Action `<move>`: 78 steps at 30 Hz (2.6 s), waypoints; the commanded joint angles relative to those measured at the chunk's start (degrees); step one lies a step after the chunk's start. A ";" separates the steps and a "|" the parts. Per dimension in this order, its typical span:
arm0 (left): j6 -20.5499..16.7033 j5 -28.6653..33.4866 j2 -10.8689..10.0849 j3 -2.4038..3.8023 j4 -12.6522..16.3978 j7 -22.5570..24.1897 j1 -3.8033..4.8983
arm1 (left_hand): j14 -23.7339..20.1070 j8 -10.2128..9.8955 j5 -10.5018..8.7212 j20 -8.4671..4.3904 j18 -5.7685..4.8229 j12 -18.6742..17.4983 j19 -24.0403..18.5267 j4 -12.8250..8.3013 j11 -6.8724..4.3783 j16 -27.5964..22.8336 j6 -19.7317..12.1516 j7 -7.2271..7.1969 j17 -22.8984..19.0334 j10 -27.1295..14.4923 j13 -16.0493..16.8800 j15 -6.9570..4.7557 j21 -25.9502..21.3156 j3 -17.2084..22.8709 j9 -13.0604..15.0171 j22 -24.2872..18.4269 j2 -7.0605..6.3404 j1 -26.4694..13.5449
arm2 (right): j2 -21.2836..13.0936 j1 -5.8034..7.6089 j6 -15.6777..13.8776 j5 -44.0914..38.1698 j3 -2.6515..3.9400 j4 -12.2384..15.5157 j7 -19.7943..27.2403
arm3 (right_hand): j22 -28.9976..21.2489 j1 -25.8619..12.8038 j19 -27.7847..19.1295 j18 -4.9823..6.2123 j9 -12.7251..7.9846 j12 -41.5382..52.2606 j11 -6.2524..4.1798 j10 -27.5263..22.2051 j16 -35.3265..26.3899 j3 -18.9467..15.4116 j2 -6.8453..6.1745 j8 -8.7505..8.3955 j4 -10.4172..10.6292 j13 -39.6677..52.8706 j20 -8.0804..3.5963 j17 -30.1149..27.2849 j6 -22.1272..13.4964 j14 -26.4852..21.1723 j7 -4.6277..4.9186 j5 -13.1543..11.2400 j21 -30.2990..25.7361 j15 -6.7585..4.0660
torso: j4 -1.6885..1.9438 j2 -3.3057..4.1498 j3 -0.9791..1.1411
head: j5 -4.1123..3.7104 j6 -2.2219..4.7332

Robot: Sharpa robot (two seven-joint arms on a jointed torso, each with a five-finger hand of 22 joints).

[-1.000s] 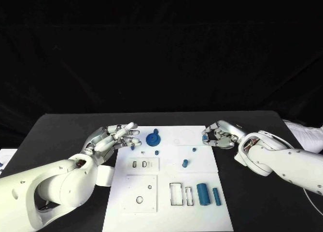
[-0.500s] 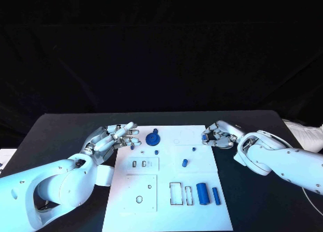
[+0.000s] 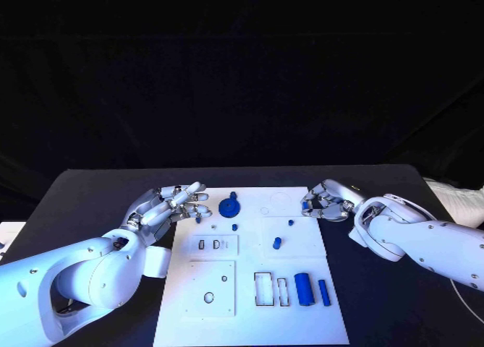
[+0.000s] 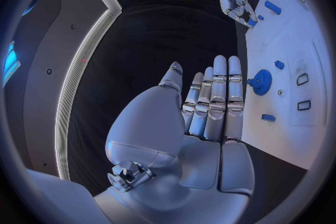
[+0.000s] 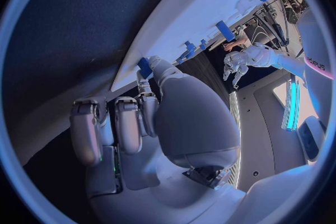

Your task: Assemble the parts on the task board

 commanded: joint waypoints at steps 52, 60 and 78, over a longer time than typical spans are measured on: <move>1.59 0.31 0.78 0.02 -2.55 0.38 0.02 | 0.00 -0.50 -0.07 0.10 0.60 -0.45 -0.28 -0.41 0.38 -0.48 0.10 0.46 0.22 -0.03 -0.07 0.14 -0.27 -0.11 0.00 -0.07 0.21 0.24 | 18.16 -1.31 4.81 -14.80 -1.58 11.38 -19.80 | 10.66 0.12 2.36 -0.56 0.52 -1.78 -0.32 0.65 -0.35 0.22 1.67 -0.66 -0.94 6.73 -0.86 8.81 0.39 4.48 -0.67 -0.97 -0.24 -0.55 | -0.02 -0.63 -0.55 | 3.57 -2.90; 1.64 0.31 0.80 0.02 -2.47 0.35 0.02 | 0.00 -0.50 -0.07 0.10 0.60 -0.45 -0.28 -0.41 0.38 -0.48 0.10 0.46 0.22 -0.03 -0.07 0.14 -0.27 -0.11 0.00 -0.07 0.21 0.24 | 19.02 -1.53 5.76 -15.13 -1.65 10.43 -20.45 | 10.59 0.01 2.30 -0.54 0.52 -1.80 -0.28 0.64 -0.38 0.18 1.63 -0.72 -0.95 6.72 -0.85 8.76 0.35 4.47 -0.63 -1.01 -0.27 -0.52 | 0.11 -0.66 -0.57 | 3.62 -3.24; 1.76 0.31 0.71 0.02 -2.34 0.24 0.02 | 0.00 -0.50 -0.07 0.10 0.60 -0.45 -0.28 -0.41 0.38 -0.48 0.10 0.46 0.22 -0.03 -0.07 0.14 -0.27 -0.11 0.00 -0.07 0.21 0.24 | 18.42 -1.60 9.59 -16.79 -1.71 9.98 -22.90 | 10.28 -0.71 2.04 -0.46 0.55 -2.23 -0.09 0.43 -0.58 -0.27 0.89 -1.20 -1.13 6.51 -0.74 8.46 -0.01 4.40 -0.39 -1.12 -0.45 -0.36 | 0.07 -0.68 -0.55 | 3.78 -3.58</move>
